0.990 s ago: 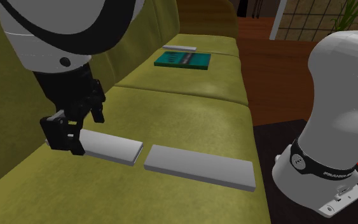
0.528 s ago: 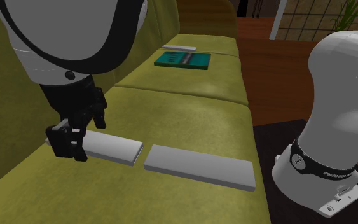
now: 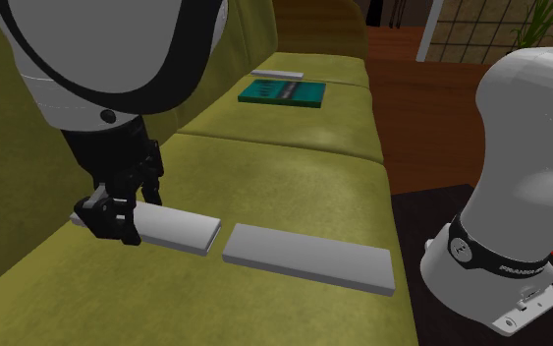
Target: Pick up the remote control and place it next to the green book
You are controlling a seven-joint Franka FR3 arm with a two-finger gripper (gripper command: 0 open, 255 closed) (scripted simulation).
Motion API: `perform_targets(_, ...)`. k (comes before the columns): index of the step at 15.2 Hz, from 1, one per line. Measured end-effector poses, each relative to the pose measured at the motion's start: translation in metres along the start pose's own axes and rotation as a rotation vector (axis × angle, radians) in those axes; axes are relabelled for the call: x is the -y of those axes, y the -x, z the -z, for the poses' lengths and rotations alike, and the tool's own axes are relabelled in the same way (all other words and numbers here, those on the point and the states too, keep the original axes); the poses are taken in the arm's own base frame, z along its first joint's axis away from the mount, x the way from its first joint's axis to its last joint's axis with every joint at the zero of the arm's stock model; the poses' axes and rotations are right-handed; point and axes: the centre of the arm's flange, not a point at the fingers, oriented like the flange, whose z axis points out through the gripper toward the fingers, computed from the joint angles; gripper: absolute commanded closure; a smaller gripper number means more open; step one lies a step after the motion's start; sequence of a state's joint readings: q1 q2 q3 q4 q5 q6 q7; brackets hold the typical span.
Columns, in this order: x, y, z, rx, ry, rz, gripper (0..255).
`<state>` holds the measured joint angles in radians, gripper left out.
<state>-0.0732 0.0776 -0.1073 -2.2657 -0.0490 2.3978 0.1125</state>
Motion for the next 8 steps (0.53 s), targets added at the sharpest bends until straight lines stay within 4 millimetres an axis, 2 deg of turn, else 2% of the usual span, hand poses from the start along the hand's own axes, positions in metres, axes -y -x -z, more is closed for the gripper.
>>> perform_targets(5, 0.0, 0.0, 0.0, 0.0, 0.0, 0.0, 255)
perform_targets(8, 0.0, -0.001, 0.011, 0.001, 0.0, 0.001, 255)
